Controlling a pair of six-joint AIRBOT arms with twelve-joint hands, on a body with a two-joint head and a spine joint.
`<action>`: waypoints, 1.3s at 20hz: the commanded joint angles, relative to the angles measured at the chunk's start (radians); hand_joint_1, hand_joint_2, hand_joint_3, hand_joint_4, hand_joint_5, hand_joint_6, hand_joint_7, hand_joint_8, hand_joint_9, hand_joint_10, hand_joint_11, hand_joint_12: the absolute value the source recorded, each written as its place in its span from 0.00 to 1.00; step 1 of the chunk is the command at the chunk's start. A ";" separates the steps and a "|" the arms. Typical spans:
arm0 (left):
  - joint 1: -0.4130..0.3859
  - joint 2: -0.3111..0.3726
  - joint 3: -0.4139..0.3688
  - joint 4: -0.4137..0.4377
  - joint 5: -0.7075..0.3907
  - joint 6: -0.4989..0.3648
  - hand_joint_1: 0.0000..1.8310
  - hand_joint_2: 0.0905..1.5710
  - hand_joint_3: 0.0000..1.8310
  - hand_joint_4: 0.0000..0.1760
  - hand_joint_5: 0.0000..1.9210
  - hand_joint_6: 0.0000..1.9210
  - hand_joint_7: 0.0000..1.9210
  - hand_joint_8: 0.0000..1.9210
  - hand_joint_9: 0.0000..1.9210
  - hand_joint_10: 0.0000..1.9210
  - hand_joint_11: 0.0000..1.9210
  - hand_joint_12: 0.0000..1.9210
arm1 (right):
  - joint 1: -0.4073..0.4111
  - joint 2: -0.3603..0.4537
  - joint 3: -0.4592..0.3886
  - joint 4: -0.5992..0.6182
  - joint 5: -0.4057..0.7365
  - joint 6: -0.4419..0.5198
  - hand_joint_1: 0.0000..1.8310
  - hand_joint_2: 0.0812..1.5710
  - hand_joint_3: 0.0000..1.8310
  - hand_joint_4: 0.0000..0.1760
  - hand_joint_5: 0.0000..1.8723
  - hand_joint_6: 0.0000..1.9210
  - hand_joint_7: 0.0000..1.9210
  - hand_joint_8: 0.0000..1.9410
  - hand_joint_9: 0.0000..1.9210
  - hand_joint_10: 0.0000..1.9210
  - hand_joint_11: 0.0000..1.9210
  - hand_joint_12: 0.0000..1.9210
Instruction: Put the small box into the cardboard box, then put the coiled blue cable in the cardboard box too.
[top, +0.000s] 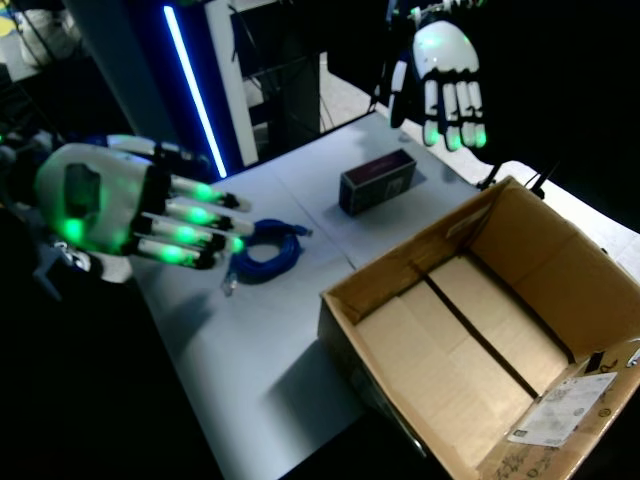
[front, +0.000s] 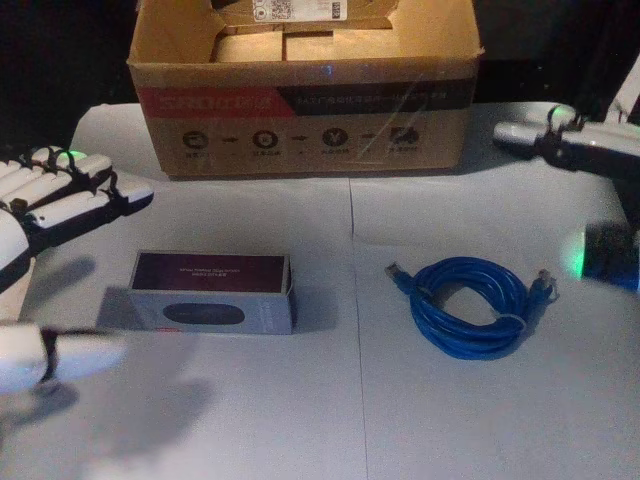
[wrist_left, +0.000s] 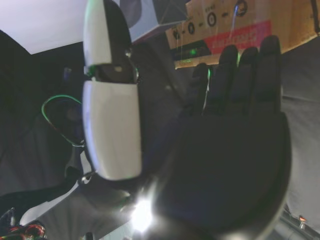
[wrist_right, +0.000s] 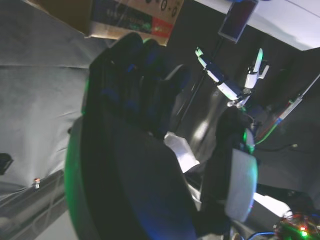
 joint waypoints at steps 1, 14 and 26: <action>-0.012 -0.002 0.006 -0.003 -0.110 -0.001 0.00 0.69 0.01 1.00 0.06 0.01 0.00 0.00 0.00 0.00 0.00 0.00 | 0.015 -0.002 0.004 0.013 0.112 0.005 0.01 0.73 0.01 1.00 0.08 0.00 0.00 0.00 0.00 0.00 0.00 0.00; -0.194 -0.169 0.118 0.043 0.053 -0.001 0.34 0.55 0.00 1.00 0.08 0.00 0.10 0.00 0.11 0.01 0.11 0.06 | 0.017 -0.007 0.009 0.008 0.108 0.005 0.22 0.60 0.00 1.00 0.00 0.00 0.00 0.00 0.00 0.00 0.00 0.00; -0.240 -0.087 0.115 0.143 -0.104 -0.163 0.66 0.74 0.00 0.00 0.46 0.52 0.44 0.71 0.43 0.61 0.38 0.78 | 0.016 -0.008 0.008 0.007 0.108 0.008 0.22 0.63 0.00 1.00 0.00 0.00 0.00 0.00 0.00 0.00 0.00 0.00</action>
